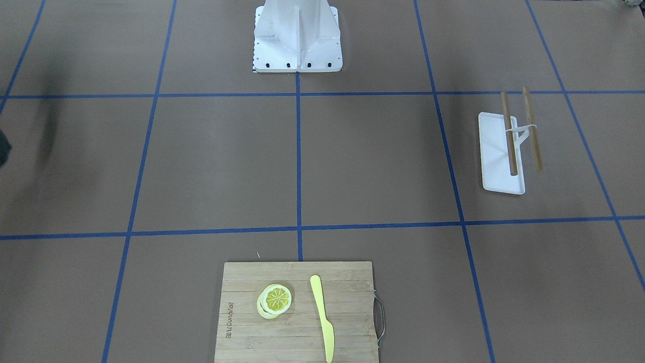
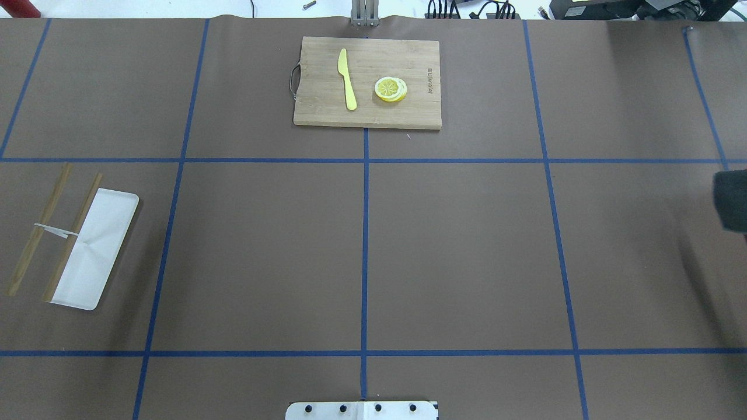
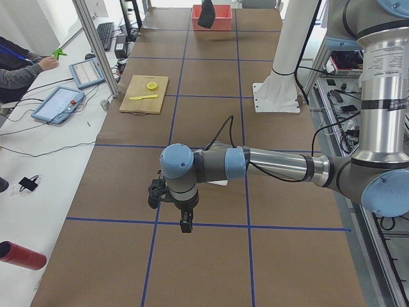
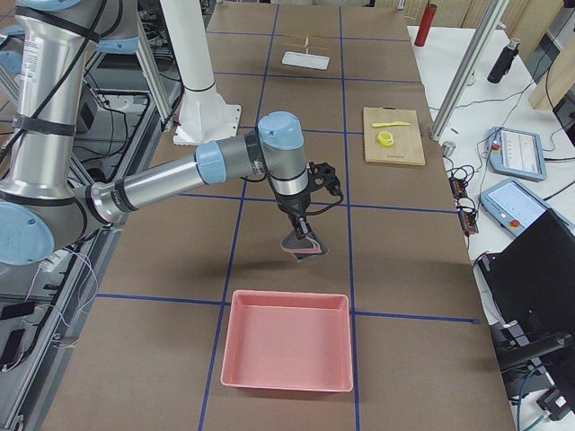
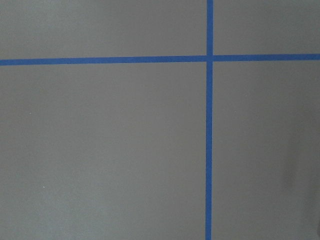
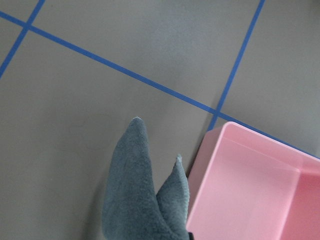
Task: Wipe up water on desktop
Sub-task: 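Move the towel with the right gripper over the pink bin and release it inside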
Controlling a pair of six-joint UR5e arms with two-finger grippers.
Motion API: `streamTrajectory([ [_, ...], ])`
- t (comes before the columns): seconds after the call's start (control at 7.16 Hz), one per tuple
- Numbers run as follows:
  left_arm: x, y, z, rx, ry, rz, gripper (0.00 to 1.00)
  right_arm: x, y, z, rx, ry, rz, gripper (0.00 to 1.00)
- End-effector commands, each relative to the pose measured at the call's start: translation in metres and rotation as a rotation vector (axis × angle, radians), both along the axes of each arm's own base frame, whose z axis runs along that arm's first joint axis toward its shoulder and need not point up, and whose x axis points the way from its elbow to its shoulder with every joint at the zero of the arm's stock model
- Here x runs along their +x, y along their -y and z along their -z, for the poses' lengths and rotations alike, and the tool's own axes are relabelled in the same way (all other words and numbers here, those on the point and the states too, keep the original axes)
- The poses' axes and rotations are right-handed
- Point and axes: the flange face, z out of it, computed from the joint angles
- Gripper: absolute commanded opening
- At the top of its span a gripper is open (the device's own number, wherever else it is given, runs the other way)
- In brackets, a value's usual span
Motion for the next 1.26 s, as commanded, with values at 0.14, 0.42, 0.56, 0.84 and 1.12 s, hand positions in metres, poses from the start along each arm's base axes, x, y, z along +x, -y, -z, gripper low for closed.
streamTrajectory([
  [0.14,0.001,0.000,0.000,0.001,0.000,-0.002,0.99,0.091,-0.068,-0.049,-0.015,-0.020,0.118,0.00],
  [0.42,0.001,0.000,0.000,0.001,0.000,-0.002,0.99,0.093,-0.087,-0.091,-0.082,-0.002,0.131,0.00],
  [0.56,0.001,0.000,0.000,0.001,0.000,-0.002,0.99,0.093,-0.087,-0.105,-0.114,0.008,0.128,0.00],
  [0.84,0.001,0.000,0.000,0.005,0.000,-0.003,0.99,0.094,-0.085,-0.127,-0.160,0.014,0.126,0.00],
  [1.12,0.001,0.001,0.000,0.008,0.000,-0.004,0.99,0.095,-0.080,-0.139,-0.145,0.009,0.126,0.00],
])
